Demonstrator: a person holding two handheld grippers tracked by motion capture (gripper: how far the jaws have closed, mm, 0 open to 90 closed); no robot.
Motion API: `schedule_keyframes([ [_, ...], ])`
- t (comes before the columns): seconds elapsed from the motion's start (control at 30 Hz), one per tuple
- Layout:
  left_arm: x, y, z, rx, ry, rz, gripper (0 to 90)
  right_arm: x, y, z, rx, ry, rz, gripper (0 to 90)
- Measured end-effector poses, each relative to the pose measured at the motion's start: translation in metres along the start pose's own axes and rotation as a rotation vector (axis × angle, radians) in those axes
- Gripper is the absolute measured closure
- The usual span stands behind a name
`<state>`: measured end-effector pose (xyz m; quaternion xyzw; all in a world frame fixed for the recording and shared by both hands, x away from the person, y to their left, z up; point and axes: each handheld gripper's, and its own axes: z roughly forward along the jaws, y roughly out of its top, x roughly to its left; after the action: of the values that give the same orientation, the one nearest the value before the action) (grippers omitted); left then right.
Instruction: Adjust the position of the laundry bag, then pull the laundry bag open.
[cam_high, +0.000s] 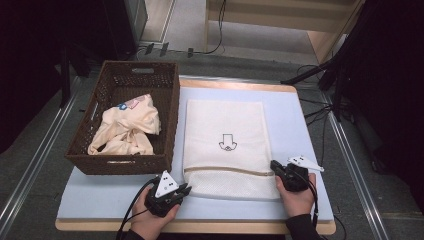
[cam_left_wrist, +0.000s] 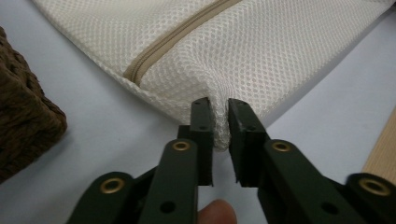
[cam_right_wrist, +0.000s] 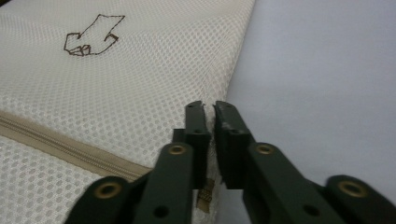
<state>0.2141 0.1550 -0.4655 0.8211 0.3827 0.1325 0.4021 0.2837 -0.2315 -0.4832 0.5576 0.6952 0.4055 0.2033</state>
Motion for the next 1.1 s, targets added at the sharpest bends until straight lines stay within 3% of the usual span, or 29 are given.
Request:
schedule_keyframes([
  [0.1,-0.002,0.002,-0.005,-0.045,0.012,0.007,64.2,-0.006,0.000,-0.006,-0.020,0.017,0.016,62.2],
  [0.17,-0.003,0.004,-0.007,-0.078,0.000,0.006,54.0,-0.011,0.000,-0.017,-0.042,0.043,0.038,53.7],
  [0.33,-0.006,0.008,-0.006,-0.108,-0.021,0.011,48.5,-0.020,-0.004,-0.038,-0.043,0.064,0.016,44.0],
  [0.5,-0.012,0.013,0.000,-0.139,-0.043,0.032,46.7,-0.026,-0.013,-0.051,-0.040,0.048,0.004,47.7],
  [0.63,-0.017,0.016,0.005,-0.136,-0.055,0.047,46.3,-0.029,-0.020,-0.054,-0.028,0.071,0.007,52.8],
  [0.8,-0.021,0.019,0.014,-0.136,-0.080,0.038,45.7,-0.029,-0.024,-0.054,-0.025,0.083,0.022,54.8],
  [0.93,-0.027,0.024,0.019,-0.149,-0.089,0.038,42.6,-0.027,-0.024,-0.054,-0.025,0.076,0.021,53.6],
  [1.1,-0.033,0.035,0.024,-0.163,-0.103,0.033,37.8,-0.028,-0.021,-0.056,-0.064,0.072,0.035,49.0],
])
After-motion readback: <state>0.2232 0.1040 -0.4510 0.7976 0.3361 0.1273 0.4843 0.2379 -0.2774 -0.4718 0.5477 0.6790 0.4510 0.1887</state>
